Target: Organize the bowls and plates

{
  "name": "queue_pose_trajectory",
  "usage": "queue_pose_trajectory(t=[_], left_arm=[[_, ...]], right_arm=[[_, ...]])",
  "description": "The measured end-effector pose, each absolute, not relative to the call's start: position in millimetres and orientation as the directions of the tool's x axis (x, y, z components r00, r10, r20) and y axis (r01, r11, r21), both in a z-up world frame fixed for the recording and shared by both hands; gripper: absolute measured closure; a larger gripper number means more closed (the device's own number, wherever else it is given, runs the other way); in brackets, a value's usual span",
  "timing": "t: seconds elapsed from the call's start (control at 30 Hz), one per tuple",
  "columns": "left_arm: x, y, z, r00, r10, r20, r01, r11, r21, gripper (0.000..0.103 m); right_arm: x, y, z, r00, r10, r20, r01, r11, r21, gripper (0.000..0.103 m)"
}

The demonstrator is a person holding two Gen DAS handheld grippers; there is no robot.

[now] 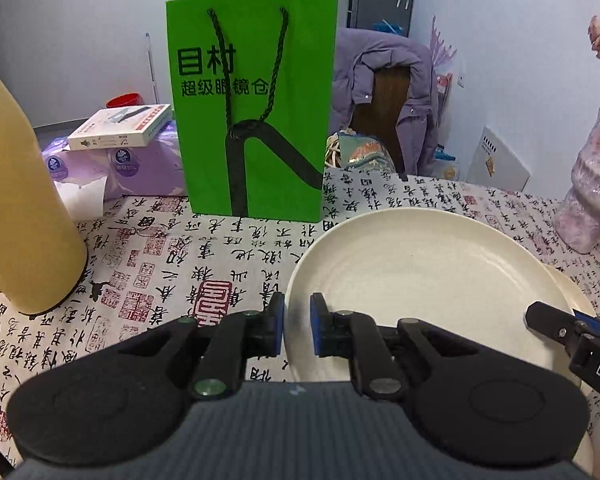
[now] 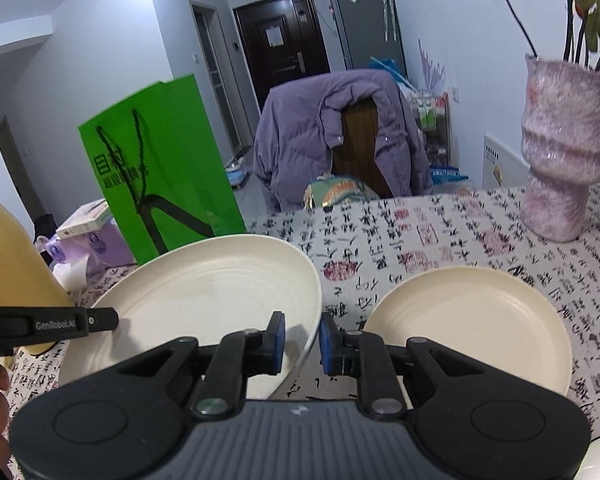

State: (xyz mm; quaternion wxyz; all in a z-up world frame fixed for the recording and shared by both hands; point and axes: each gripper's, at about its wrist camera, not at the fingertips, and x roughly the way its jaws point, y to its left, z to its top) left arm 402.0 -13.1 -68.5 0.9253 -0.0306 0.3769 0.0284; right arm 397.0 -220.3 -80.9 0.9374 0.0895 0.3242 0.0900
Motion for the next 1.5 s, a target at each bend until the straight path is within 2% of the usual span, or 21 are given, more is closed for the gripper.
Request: queue_pose_trajectory(t=[1.5], left_arm=[[273, -15, -2, 0.817, 0.059, -0.574, -0.093, 0.995, -0.030, 0.089]], right_arm=[[278, -225, -14, 0.858, 0.259, -0.444, -0.152, 0.953, 0.261, 0.085]])
